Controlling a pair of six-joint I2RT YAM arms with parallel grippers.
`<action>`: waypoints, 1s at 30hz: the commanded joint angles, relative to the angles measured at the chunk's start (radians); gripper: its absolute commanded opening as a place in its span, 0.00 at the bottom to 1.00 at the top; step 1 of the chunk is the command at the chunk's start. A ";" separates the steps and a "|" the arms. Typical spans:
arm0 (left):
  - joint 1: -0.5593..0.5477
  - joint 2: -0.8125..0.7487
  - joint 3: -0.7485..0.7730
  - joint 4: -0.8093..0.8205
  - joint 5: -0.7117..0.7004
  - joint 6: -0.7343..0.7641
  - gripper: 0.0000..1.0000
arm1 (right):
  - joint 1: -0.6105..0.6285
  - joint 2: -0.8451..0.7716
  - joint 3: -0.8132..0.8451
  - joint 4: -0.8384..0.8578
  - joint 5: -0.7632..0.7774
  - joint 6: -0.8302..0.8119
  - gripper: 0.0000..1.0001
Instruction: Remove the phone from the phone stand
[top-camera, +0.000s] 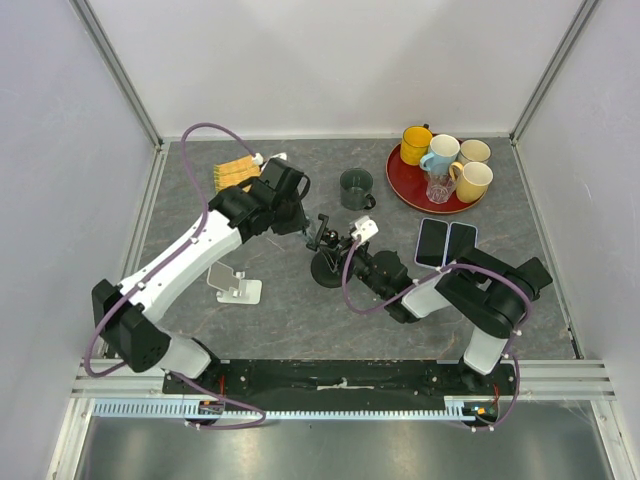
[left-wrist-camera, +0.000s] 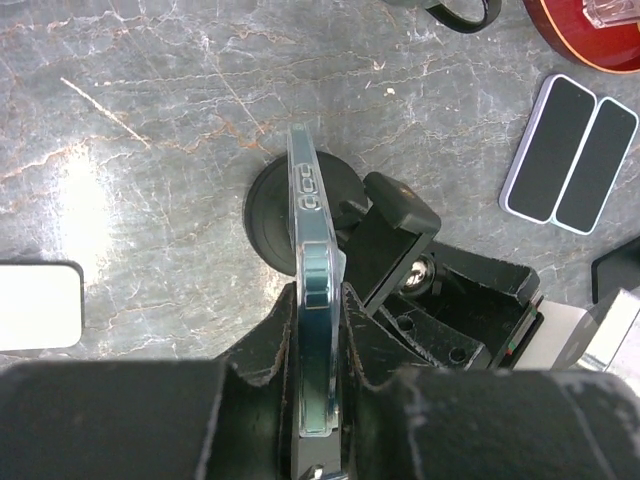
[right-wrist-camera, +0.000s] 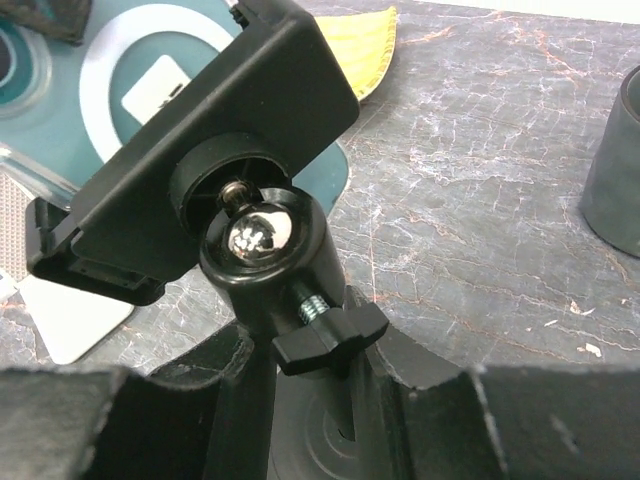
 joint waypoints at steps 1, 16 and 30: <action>0.037 0.048 0.101 0.088 -0.073 0.093 0.02 | -0.015 0.028 -0.044 -0.286 -0.009 0.015 0.00; 0.191 0.065 0.116 0.226 -0.085 0.102 0.02 | 0.015 -0.018 -0.067 -0.358 -0.054 -0.013 0.00; 0.216 -0.128 -0.042 0.096 -0.051 0.176 0.02 | -0.011 0.011 0.031 -0.427 0.015 -0.027 0.00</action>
